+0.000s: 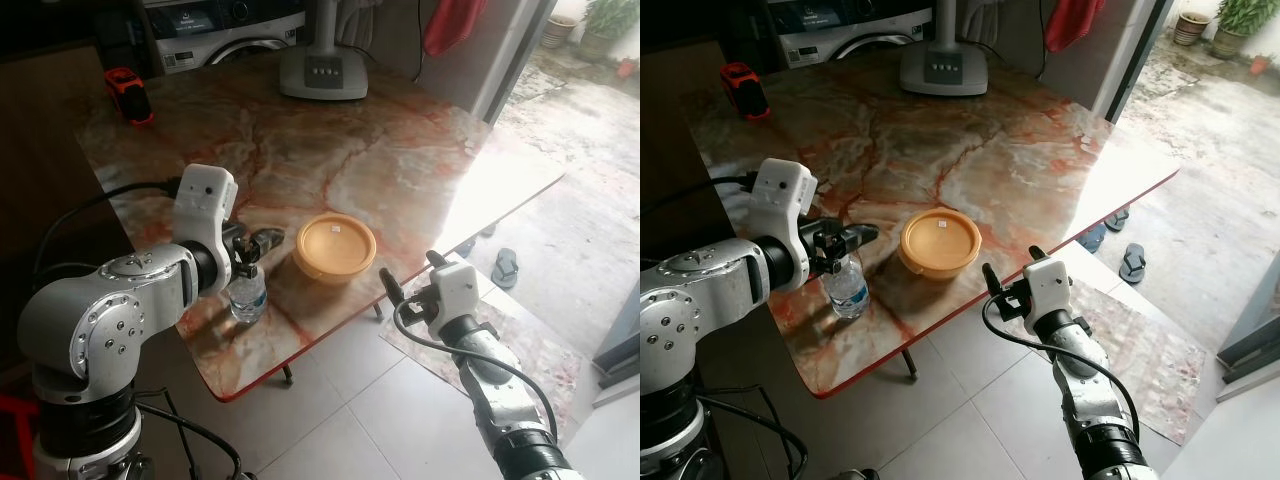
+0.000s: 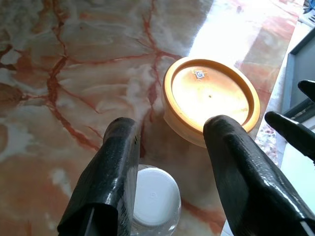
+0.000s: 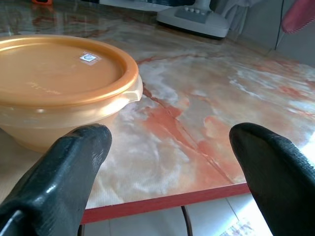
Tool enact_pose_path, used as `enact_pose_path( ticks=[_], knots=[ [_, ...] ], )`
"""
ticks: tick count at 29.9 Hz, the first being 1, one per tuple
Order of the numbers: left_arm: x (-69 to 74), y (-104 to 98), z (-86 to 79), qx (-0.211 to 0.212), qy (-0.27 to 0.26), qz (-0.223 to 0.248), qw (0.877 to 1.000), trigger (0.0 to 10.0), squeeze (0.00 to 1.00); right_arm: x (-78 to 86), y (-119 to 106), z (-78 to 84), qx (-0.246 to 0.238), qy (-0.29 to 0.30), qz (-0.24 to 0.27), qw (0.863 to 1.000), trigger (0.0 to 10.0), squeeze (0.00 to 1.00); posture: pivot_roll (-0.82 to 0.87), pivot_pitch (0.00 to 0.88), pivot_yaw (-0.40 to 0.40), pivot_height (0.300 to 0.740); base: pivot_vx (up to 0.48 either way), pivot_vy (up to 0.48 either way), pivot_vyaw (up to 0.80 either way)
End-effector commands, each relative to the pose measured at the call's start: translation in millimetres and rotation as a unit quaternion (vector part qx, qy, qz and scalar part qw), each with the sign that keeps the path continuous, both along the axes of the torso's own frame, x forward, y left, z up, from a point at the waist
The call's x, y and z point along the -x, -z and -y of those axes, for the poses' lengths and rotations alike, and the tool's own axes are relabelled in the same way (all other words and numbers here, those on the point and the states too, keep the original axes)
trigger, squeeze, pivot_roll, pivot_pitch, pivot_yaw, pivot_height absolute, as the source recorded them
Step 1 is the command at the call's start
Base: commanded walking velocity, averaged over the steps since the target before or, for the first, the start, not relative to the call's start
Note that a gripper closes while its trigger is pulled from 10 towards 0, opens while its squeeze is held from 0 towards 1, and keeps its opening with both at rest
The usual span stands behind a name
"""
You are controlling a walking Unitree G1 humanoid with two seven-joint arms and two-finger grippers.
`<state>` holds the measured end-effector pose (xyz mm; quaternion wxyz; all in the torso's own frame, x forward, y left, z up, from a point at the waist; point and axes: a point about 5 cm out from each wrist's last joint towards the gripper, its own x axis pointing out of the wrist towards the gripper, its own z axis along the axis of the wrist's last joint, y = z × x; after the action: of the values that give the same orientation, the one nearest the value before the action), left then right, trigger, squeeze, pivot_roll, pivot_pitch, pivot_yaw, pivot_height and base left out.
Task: Restocking fridge
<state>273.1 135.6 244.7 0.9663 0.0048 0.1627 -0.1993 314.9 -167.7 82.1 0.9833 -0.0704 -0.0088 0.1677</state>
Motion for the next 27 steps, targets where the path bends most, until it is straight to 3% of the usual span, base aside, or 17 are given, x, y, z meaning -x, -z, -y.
enact_pose_path(
  ticks=[1, 2, 3, 6, 7, 27],
  knots=[
    [3.8, -7.6, 4.1, 0.0, 0.015, 0.013, 1.0, 2.6, 0.0, 0.4, 2.0, -0.5, 0.004, -0.005, -0.005, 1.0, 10.0, 0.0, 0.09, 0.105, -0.081, 0.74, 0.0, 0.0, 0.0],
    [3.9, -7.6, 3.9, -0.003, 0.015, 0.011, 1.0, 4.4, 0.0, 0.3, 2.0, -0.8, 0.004, -0.006, -0.005, 1.0, 10.0, 0.0, 0.09, 0.105, -0.081, 0.74, 0.0, 0.0, 0.0],
    [3.8, -7.8, 3.6, -0.005, 0.014, 0.011, 1.0, 10.0, 0.0, 0.3, 1.9, -0.7, 0.004, -0.006, -0.005, 1.0, 10.0, 0.0, 0.09, 0.105, -0.081, 0.74, 0.0, 0.0, 0.0],
    [3.4, -9.2, 3.4, -0.006, 0.012, 0.011, 1.0, 10.0, 0.0, 0.0, 1.7, -0.6, 0.004, -0.006, -0.005, 1.0, 10.0, 0.0, 0.09, 0.104, -0.082, 0.74, 0.0, 0.0, 0.0],
    [3.2, -10.4, 3.6, -0.009, 0.012, 0.01, 1.0, 0.0, 0.0, -0.2, 1.7, -0.2, 0.004, -0.005, -0.005, 1.0, 10.0, 0.0, 0.09, 0.103, -0.082, 0.74, 0.0, 0.0, 0.0],
    [3.6, -18.8, 3.6, -0.025, 0.005, 0.014, 1.0, 0.0, 0.0, 0.3, 2.4, -0.5, 0.003, -0.008, -0.007, 1.0, 10.0, 0.0, 0.09, 0.106, -0.085, 0.74, 0.0, 0.0, 0.0]
  ],
)
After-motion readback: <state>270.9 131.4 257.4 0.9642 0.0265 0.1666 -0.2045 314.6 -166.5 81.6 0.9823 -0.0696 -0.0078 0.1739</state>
